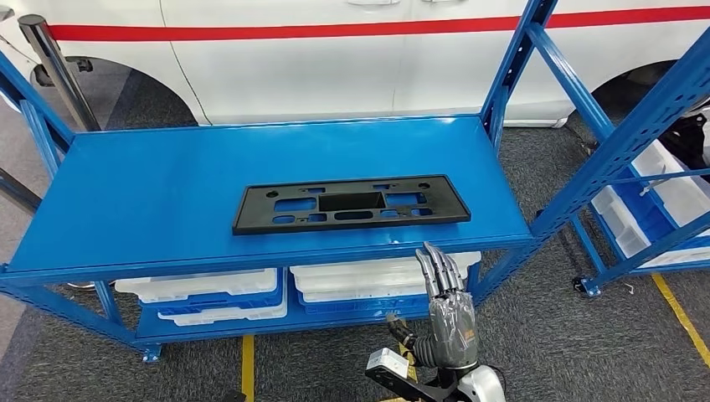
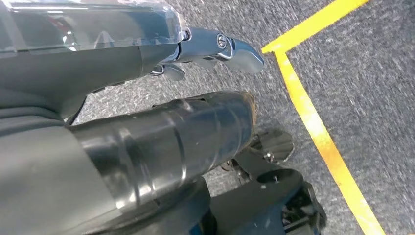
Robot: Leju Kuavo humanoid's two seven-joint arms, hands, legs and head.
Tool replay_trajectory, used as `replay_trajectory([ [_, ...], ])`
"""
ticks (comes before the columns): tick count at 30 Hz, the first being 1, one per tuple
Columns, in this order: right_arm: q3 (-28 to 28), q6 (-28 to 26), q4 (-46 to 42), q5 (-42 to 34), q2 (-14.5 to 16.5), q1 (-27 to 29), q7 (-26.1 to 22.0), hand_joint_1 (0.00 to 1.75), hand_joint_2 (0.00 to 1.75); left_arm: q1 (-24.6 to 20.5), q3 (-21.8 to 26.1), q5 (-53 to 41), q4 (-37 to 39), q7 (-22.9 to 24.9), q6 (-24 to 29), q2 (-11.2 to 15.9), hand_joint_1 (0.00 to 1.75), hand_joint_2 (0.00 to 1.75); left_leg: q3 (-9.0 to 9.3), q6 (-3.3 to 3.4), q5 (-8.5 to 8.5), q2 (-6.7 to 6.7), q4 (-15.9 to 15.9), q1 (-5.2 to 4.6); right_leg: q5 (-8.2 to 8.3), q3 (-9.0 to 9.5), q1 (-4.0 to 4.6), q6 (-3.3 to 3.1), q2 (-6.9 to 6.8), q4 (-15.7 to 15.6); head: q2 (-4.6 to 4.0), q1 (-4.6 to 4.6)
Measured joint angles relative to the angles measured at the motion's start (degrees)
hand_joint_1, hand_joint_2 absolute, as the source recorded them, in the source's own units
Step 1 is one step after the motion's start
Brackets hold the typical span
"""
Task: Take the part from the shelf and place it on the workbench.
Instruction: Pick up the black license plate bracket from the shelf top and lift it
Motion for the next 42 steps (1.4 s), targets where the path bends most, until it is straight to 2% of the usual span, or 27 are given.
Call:
replay_trajectory([
  [3, -0.21, -0.13, -0.30, 0.42, -0.07, 0.10, 0.08, 0.00, 1.75, -0.05, 0.00, -0.02, 0.01, 0.03, 0.10, 0.00, 0.00, 0.00, 0.05, 0.23, -0.13, 0.02, 0.01, -0.04, 0.00, 0.09, 0.00, 0.15, 0.00, -0.21, 0.00, 0.01],
  [7, -0.77, -0.56, -0.91, 1.72, -0.42, 0.20, 0.83, 0.00, 1.75, -0.02, 0.00, -0.03, 0.01, 0.04, 0.17, 0.03, 0.00, 0.00, 0.07, 0.36, -0.18, 0.02, 0.03, -0.13, 0.04, 0.13, -0.13, 1.10, -0.01, -0.34, 0.00, 0.01],
  [9, -1.15, -0.80, -1.14, 2.25, -0.67, 0.27, 1.09, 0.00, 1.75, -0.02, 0.00, -0.04, 0.00, 0.04, 0.18, 0.05, 0.00, 0.00, 0.09, 0.37, -0.17, 0.02, 0.03, -0.15, 0.05, 0.13, -0.16, 1.37, -0.01, -0.35, 0.00, 0.01],
  [19, -1.82, -0.94, -1.82, 2.88, -1.45, 0.65, 1.64, 0.00, 1.75, 0.00, 0.00, -0.03, 0.00, 0.04, -0.23, 0.09, 0.00, 0.00, 0.23, 0.43, -0.21, 0.01, 0.07, -0.25, 0.03, 0.16, -0.27, 1.50, 0.00, -0.25, 0.00, -0.01],
  [23, -2.51, -1.03, -2.35, 3.37, -1.87, 1.16, 2.07, 0.00, 1.75, 0.05, 0.00, 0.01, 0.00, -0.03, -0.40, 0.15, 0.00, 0.00, 0.21, 0.64, -0.34, 0.00, 0.10, -0.43, 0.00, 0.20, -0.49, 1.71, 0.00, -0.36, 0.00, 0.00],
  [25, -2.96, -1.13, -2.85, 3.59, -2.15, 1.47, 2.30, 0.00, 1.75, 0.07, 0.00, 0.02, 0.00, -0.09, -0.41, 0.18, 0.00, 0.00, 0.55, 0.98, -0.22, 0.05, -0.53, -0.27, -0.07, 0.40, -0.51, 2.00, -0.02, -0.49, 0.00, 0.00],
  [27, -3.63, -1.40, -3.44, 3.85, -2.63, 1.79, 2.45, 0.00, 1.75, 0.12, 0.00, 0.04, 0.00, -0.14, -0.40, 0.19, 0.00, 0.00, 1.42, 1.47, 0.09, 0.19, -1.70, 0.14, -1.19, -0.16, -0.52, 2.45, -0.05, 1.28, 0.00, 0.03],
  [28, -4.02, -1.57, -3.69, 3.96, -2.90, 1.98, 2.55, 0.00, 1.75, 0.15, 0.00, 0.05, 0.00, -0.15, -0.40, 0.19, 0.00, 0.00, 1.82, 1.68, 0.21, 0.27, -2.13, 0.33, -2.51, -1.36, -0.63, 2.70, -0.06, 3.82, 0.00, 0.05],
  [30, -4.74, -1.83, -3.98, 4.12, -3.40, 2.48, 2.74, 0.00, 1.75, 0.20, 0.00, 0.08, 0.00, -0.15, -0.39, 0.20, 0.00, 0.00, 2.12, 1.79, 0.10, 0.34, -2.28, 0.36, -5.58, -5.38, -0.99, 3.22, -0.06, 11.05, 0.00, 0.07],
  [31, -5.06, -1.86, -4.04, 4.16, -3.61, 2.79, 2.79, 0.00, 1.75, 0.25, 0.00, 0.08, 0.01, -0.15, -0.39, 0.20, 0.00, 0.00, 2.20, 1.72, -0.01, 0.33, -2.26, 0.40, -6.20, -7.16, -1.26, 3.48, -0.07, 13.85, 0.00, 0.07],
  [32, -5.34, -1.87, -4.08, 4.20, -3.82, 3.07, 2.81, 0.00, 1.75, 0.31, 0.00, 0.09, 0.01, -0.15, -0.39, 0.20, 0.00, 0.00, 2.34, 1.55, -0.18, 0.30, -2.20, 0.51, -5.64, -8.08, -1.56, 3.76, -0.09, 14.78, 0.00, 0.07],
  [33, -5.60, -1.87, -4.15, 4.24, -3.99, 3.25, 2.83, 0.00, 1.75, 0.37, 0.00, 0.09, 0.01, -0.14, -0.39, 0.20, 0.00, 0.00, 2.55, 1.29, -0.40, 0.26, -2.10, 0.69, -3.99, -7.90, -1.86, 4.03, -0.13, 13.53, 0.00, 0.07],
  [35, -6.03, -1.87, -4.36, 4.32, -4.23, 3.38, 2.89, 0.00, 1.75, 0.43, 0.00, 0.09, 0.00, -0.13, -0.39, 0.21, 0.00, 0.00, 3.02, 0.43, -1.08, 0.16, -1.70, 1.12, 0.44, -5.07, -2.42, 4.64, -0.23, 6.49, 0.00, 0.09],
  [36, -6.22, -1.90, -4.49, 4.39, -4.29, 3.41, 2.93, 0.00, 1.75, 0.39, 0.00, 0.09, 0.00, -0.14, -0.39, 0.23, 0.00, 0.00, 3.13, -0.12, -1.47, 0.09, -1.41, 1.14, 1.74, -3.77, -2.45, 4.66, -0.13, 3.37, 0.00, 0.09],
  [37, -6.39, -1.92, -4.61, 4.48, -4.33, 3.50, 2.99, 0.00, 1.75, 0.35, 0.00, 0.08, 0.00, -0.15, -0.42, 0.25, 0.00, 0.00, 3.19, -0.67, -1.74, 0.05, -1.25, 1.09, 2.27, -2.97, -2.40, 4.42, -0.01, 1.48, 0.00, 0.08],
  [39, -6.67, -1.98, -4.79, 4.64, -4.35, 3.72, 3.07, 0.00, 1.75, 0.31, 0.00, 0.05, 0.01, -0.18, -0.48, 0.27, 0.00, 0.00, 3.32, -1.56, -1.92, -0.04, -1.35, 0.93, 1.95, -2.87, -2.01, 3.37, 0.29, 1.03, 0.00, 0.04],
  [41, -7.08, -2.01, -4.99, 4.73, -4.43, 3.86, 3.11, 0.00, 1.75, 0.34, 0.00, 0.05, 0.01, -0.20, -0.51, 0.27, 0.00, 0.00, 3.43, -2.16, -2.29, -0.01, -1.25, 1.14, 1.82, -2.62, -2.04, 2.27, 0.33, 0.98, 0.00, 0.02],
  [42, -7.31, -2.02, -5.11, 4.75, -4.47, 3.87, 3.13, 0.00, 1.75, 0.32, 0.00, 0.04, 0.01, -0.21, -0.51, 0.28, 0.00, 0.00, 2.97, -2.30, -3.03, 0.04, -0.03, 1.23, 1.73, -2.37, -2.04, 1.76, 0.31, 0.84, 0.00, 0.01],
])
